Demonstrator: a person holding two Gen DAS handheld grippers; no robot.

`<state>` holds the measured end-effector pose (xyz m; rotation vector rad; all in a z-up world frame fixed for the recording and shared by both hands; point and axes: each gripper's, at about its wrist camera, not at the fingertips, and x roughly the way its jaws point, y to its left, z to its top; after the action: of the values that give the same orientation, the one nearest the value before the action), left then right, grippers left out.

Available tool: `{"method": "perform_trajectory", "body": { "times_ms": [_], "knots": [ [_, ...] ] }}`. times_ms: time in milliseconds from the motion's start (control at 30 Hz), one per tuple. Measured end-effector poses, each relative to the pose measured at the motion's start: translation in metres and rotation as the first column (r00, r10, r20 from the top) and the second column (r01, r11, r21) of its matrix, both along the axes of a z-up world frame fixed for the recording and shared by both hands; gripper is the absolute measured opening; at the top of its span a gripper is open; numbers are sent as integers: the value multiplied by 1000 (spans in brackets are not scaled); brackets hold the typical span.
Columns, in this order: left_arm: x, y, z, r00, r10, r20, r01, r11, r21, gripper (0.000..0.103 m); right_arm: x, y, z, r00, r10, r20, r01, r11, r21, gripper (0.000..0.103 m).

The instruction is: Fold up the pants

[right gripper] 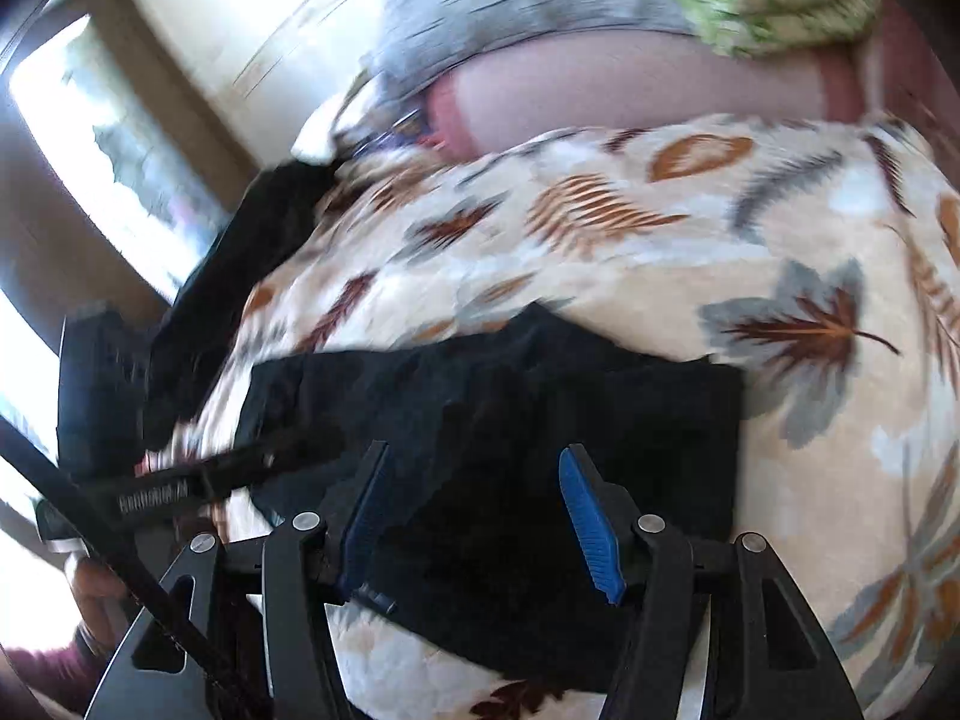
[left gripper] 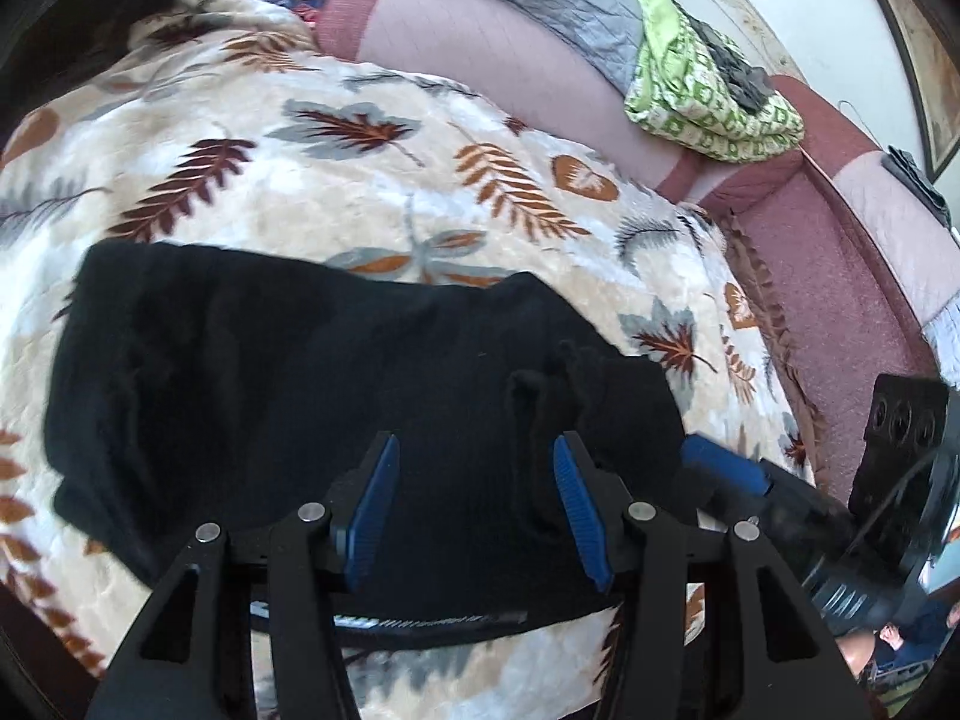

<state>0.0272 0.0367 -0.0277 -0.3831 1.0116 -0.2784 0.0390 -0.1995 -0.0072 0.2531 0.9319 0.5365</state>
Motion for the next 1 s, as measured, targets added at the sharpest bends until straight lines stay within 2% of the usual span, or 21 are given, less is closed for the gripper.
{"method": "perform_trajectory", "body": {
  "times_ms": [100,133,200,233,333,500,633,700,733,767,800,833,867,933,1000],
  "knots": [
    [-6,11,-5,1000,30,-8,-30,999,14,52,-7,34,-14,997,77,11,-76,991,-111,63],
    [-7,15,-7,999,43,-15,-42,999,13,52,-10,41,-19,996,87,16,-83,985,-150,60],
    [-9,20,-10,998,58,-27,-58,998,1,52,-12,50,-31,996,83,21,-76,971,-226,21],
    [-10,26,-12,997,68,-32,-68,998,-7,52,-9,50,-37,998,64,6,-61,969,-238,9],
    [-13,35,-13,995,90,-31,-90,996,-12,52,-6,36,-33,1000,11,-23,-14,992,-123,9],
    [-11,44,-18,993,111,-44,-113,993,-38,52,-21,39,-20,997,64,-52,-67,997,-48,9],
    [-12,45,-21,993,106,-57,-108,993,-49,52,-18,53,-43,988,98,-116,-107,991,-75,11],
    [-13,45,-18,993,103,-51,-105,993,-50,52,-14,53,-54,985,102,-141,-109,993,-47,12],
    [-14,46,-16,994,104,-44,-106,993,-48,53,-13,52,-51,985,101,-142,-107,994,-35,17],
    [-15,48,-15,994,107,-38,-108,993,-47,53,-14,53,-47,984,111,-141,-116,993,-33,31],
    [-15,49,-13,993,110,-32,-111,993,-47,53,-16,53,-40,983,126,-131,-131,991,-30,41],
    [-15,50,-11,993,114,-25,-115,992,-46,53,-21,52,-28,985,141,-99,-144,989,-24,56],
    [-15,51,-10,993,120,-21,-120,992,-43,53,-25,50,-17,987,145,-67,-146,989,-21,61],
    [-15,51,-8,992,124,-13,-124,991,-40,53,-27,44,2,989,143,-25,-144,990,-3,61],
    [-15,50,-8,992,125,-13,-126,991,-38,55,-16,39,10,993,119,-21,-118,993,32,62]
  ]
}}
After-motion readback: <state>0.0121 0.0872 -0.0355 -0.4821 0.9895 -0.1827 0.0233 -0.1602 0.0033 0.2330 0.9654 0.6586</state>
